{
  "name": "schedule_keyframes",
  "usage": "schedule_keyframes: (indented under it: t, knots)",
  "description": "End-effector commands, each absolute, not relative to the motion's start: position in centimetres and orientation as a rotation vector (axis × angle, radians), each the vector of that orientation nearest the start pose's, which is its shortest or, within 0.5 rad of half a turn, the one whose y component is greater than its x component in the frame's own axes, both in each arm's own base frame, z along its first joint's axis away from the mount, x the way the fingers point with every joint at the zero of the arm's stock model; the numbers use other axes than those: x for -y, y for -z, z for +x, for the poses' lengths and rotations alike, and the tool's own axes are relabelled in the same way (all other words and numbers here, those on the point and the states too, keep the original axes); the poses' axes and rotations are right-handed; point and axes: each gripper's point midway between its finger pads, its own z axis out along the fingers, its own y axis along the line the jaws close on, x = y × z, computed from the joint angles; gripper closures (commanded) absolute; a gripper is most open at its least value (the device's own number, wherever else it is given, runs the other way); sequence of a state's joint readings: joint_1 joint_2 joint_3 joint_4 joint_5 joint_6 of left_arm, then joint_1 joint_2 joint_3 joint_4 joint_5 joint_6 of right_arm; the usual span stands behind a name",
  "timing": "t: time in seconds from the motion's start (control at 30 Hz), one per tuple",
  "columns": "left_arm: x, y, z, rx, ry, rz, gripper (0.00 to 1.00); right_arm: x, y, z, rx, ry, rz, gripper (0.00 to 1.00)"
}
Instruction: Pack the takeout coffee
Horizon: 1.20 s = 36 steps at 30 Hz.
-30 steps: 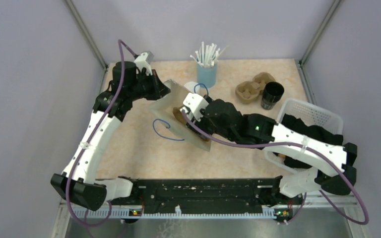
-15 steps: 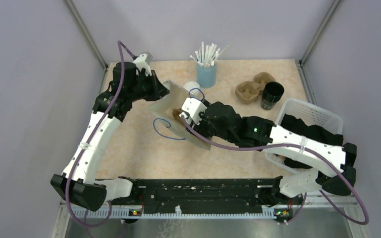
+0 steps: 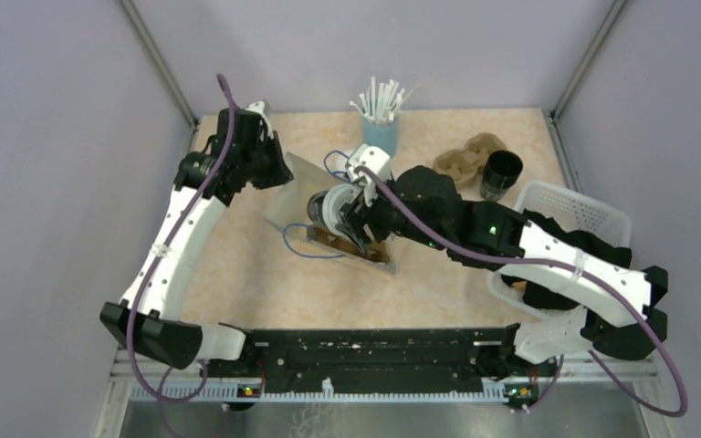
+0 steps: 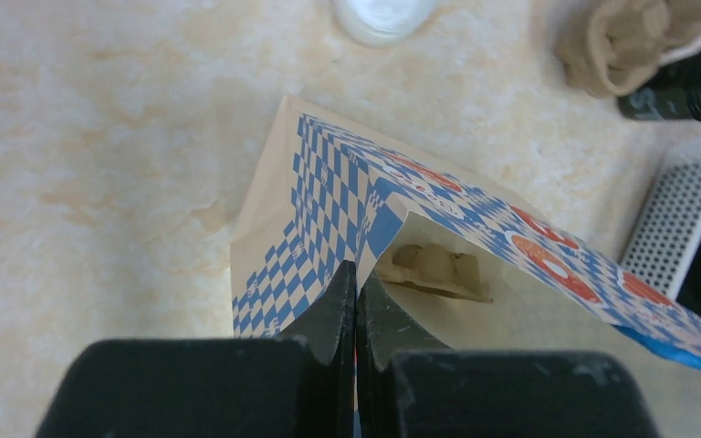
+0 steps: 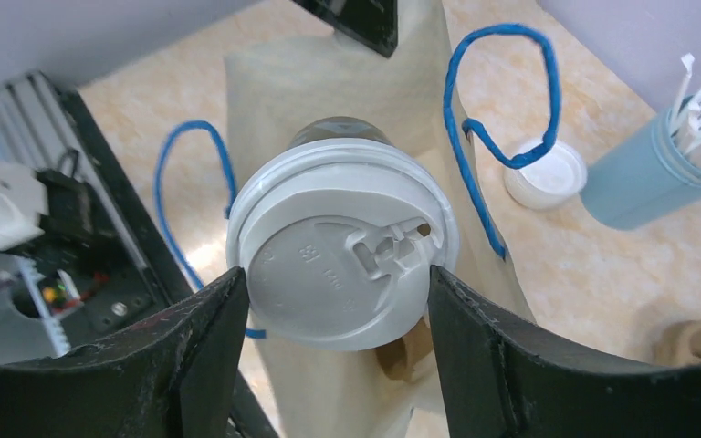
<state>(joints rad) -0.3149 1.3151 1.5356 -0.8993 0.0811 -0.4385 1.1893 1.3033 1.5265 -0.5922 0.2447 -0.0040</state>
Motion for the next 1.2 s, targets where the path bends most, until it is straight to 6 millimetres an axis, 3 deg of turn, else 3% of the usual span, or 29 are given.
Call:
schedule_keyframes:
  t: [0.0, 0.1, 0.23, 0.4, 0.53, 0.63, 0.7, 0.73, 0.83, 0.97, 1.03, 1.17]
  knots:
    - [11.3, -28.5, 31.7, -2.413, 0.308, -0.328, 1.0, -35.0, -42.9, 17.6, -1.616, -0.761, -0.77, 0.34]
    - [12.3, -27.3, 32.4, -2.458, 0.343, -0.371, 1.0, -33.9, -45.2, 18.7, -1.601, -0.735, -0.675, 0.34]
    - [11.7, -26.7, 34.5, -2.422, 0.277, -0.387, 1.0, -32.2, -47.7, 20.5, -1.571, -0.726, -0.582, 0.34]
    - [12.8, -27.7, 36.8, -2.424, 0.303, -0.352, 0.97, -30.7, -49.3, 21.6, -1.547, -0.703, -0.545, 0.34]
    - [12.8, -29.0, 34.4, -2.46, 0.332, -0.256, 0.61, -29.7, -49.5, 21.4, -1.551, -0.698, -0.531, 0.34]
    - [12.3, -30.8, 32.7, -2.377, 0.357, -0.151, 0.37, -29.0, -49.4, 21.1, -1.562, -0.699, -0.517, 0.34]
    - [12.0, -32.2, 31.8, -2.32, 0.374, -0.16, 0.16, -28.4, -49.3, 21.0, -1.567, -0.692, -0.51, 0.34]
    - [11.7, -32.8, 31.3, -2.307, 0.372, -0.174, 0.09, -28.2, -49.3, 20.9, -1.567, -0.69, -0.507, 0.34]
    - [10.2, -33.6, 29.7, -2.315, 0.323, -0.27, 0.02, -27.8, -49.1, 20.9, -1.57, -0.682, -0.501, 0.34]
    - [9.2, -34.5, 26.9, -2.292, 0.351, -0.455, 0.02, -27.4, -48.8, 20.8, -1.572, -0.679, -0.495, 0.34]
    - [9.8, -34.4, 25.7, -2.293, 0.431, -0.517, 0.02, -27.2, -48.7, 20.7, -1.572, -0.681, -0.488, 0.34]
    - [13.2, -33.1, 23.6, -2.36, 0.712, -0.6, 0.04, -26.9, -48.6, 20.5, -1.57, -0.694, -0.473, 0.34]
